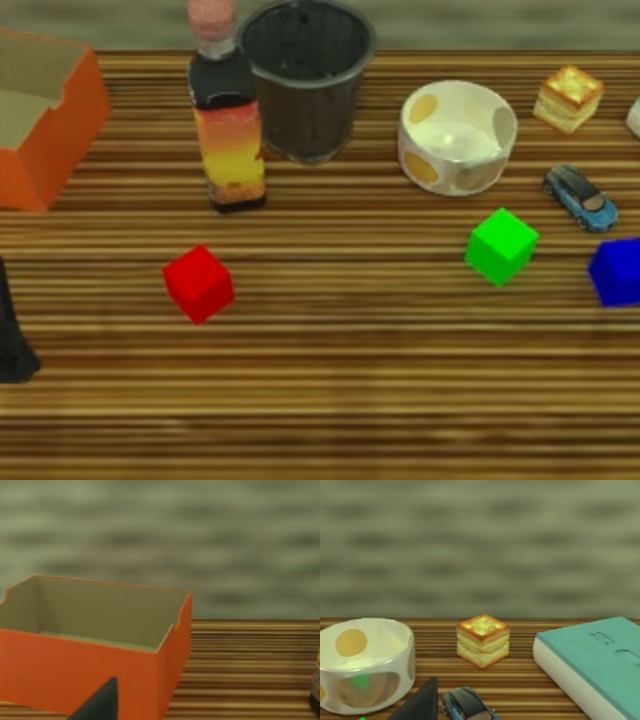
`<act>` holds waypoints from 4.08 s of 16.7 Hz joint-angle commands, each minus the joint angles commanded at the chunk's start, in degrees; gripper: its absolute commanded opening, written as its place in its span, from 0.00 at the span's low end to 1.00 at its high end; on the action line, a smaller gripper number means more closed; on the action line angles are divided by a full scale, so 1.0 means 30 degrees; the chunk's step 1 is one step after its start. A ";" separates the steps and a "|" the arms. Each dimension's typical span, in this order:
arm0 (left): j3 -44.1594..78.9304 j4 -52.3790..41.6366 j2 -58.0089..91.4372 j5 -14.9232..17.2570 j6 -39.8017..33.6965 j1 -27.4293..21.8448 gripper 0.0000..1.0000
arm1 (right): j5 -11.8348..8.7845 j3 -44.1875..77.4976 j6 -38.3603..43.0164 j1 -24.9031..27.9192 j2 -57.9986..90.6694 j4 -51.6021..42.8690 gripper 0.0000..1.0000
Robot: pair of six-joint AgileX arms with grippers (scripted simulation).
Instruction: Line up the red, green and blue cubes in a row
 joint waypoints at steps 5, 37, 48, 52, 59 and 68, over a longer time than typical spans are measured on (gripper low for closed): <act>0.1153 -0.0695 0.1181 -0.0024 0.0348 -0.0259 1.00 | 0.0000 0.0000 0.0000 0.0000 0.0000 0.0000 1.00; 2.9914 -2.0576 3.9311 0.0037 0.9172 -0.7179 1.00 | 0.0000 0.0000 0.0000 0.0000 0.0000 0.0000 1.00; 2.6738 -1.4820 4.1917 0.0058 0.9244 -0.7240 1.00 | 0.0000 0.0000 0.0000 0.0000 0.0000 0.0000 1.00; 2.6738 -1.4820 4.1917 0.0058 0.9244 -0.7240 0.85 | 0.0000 0.0000 0.0000 0.0000 0.0000 0.0000 1.00; 2.6738 -1.4820 4.1917 0.0058 0.9244 -0.7240 0.32 | 0.0000 0.0000 0.0000 0.0000 0.0000 0.0000 1.00; 2.6738 -1.4820 4.1917 0.0058 0.9244 -0.7240 0.00 | 0.0000 0.0000 0.0000 0.0000 0.0000 0.0000 1.00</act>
